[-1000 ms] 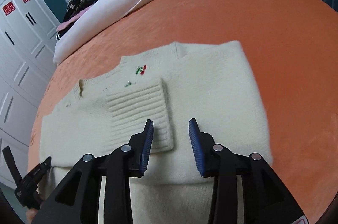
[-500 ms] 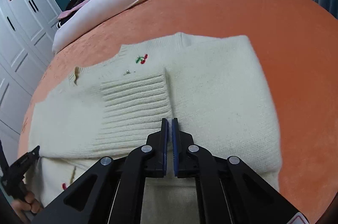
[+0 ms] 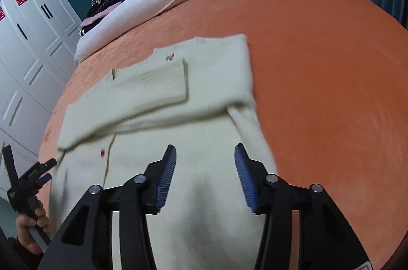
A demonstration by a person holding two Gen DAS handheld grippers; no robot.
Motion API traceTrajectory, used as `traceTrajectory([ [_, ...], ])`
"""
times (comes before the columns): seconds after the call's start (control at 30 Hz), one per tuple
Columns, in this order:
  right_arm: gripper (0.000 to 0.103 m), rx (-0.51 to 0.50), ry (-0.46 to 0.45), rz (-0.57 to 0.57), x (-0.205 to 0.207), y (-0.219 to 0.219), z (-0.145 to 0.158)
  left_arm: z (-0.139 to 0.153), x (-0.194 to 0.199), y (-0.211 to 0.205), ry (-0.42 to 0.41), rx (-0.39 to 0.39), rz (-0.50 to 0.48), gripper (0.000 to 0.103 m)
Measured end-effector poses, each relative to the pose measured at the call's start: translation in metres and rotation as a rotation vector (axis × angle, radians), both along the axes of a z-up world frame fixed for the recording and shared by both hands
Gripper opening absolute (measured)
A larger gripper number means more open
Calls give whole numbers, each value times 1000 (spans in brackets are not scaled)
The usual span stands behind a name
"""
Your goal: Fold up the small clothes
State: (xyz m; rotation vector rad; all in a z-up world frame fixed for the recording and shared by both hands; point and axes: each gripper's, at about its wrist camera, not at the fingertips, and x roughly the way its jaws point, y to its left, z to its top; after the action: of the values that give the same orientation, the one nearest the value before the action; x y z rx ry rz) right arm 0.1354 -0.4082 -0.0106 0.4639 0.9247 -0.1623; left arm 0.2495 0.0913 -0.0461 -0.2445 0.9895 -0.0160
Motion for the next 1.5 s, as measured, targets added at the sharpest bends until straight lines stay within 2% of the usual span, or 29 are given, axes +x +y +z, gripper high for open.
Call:
traceTrajectory([
  [0.1,52,-3,124,12,-81,6,-17,-6,-63,42,83,-77,45,90],
  [0.17,53,8,195,6,-127,13,-30,-18,-106,69,164,-197,111,92],
  [0.2,53,53,214,3,-146,15,-36,-23,-125,78,173,-266,128,92],
  [0.23,53,108,224,2,-162,19,-42,-20,-142,81,141,-291,123,92],
  [0.3,55,126,196,-12,-181,28,-45,-17,-157,72,143,-264,88,94],
  [0.33,61,123,180,-8,-183,32,-45,-19,-159,65,159,-267,67,94],
  [0.43,61,160,138,-11,-172,39,-46,-21,-154,46,192,-279,24,91],
  [0.47,48,190,128,-18,-163,39,-46,-21,-150,40,205,-278,14,74],
  [0.5,33,204,127,-44,-158,39,-47,-21,-147,37,225,-266,16,49],
  [0.53,11,226,126,-55,-152,37,-46,-19,-144,35,236,-271,12,34],
  [0.57,10,262,104,-68,-151,36,-41,-18,-144,37,263,-300,8,10],
  [0.63,9,292,25,-80,-157,35,-18,-7,-153,42,250,-357,31,9],
  [0.7,9,267,-35,-34,-169,36,12,16,-171,47,197,-339,-2,9],
  [0.8,8,245,-50,46,-196,36,41,45,-207,57,166,-302,-52,9],
  [0.87,8,209,3,130,-216,38,47,57,-236,63,178,-268,-92,9],
  [0.93,8,150,96,231,-242,43,46,58,-268,68,218,-234,-126,9],
  [1.03,8,112,246,361,-291,55,32,46,-330,76,336,-200,-167,9],
  [1.1,8,142,308,439,-327,64,31,42,-373,77,399,-174,-198,9],
  [1.2,8,269,298,483,-365,71,46,60,-408,79,429,-200,-208,9],
  [1.27,8,314,219,498,-362,71,70,92,-394,80,342,-200,-202,9],
  [1.37,8,292,12,456,-313,51,108,129,-331,76,164,-274,-194,9],
  [1.43,8,317,-115,343,-266,20,113,133,-274,65,61,-243,-165,10],
  [1.5,9,349,-181,213,-217,-7,95,118,-216,53,32,-250,-108,16],
])
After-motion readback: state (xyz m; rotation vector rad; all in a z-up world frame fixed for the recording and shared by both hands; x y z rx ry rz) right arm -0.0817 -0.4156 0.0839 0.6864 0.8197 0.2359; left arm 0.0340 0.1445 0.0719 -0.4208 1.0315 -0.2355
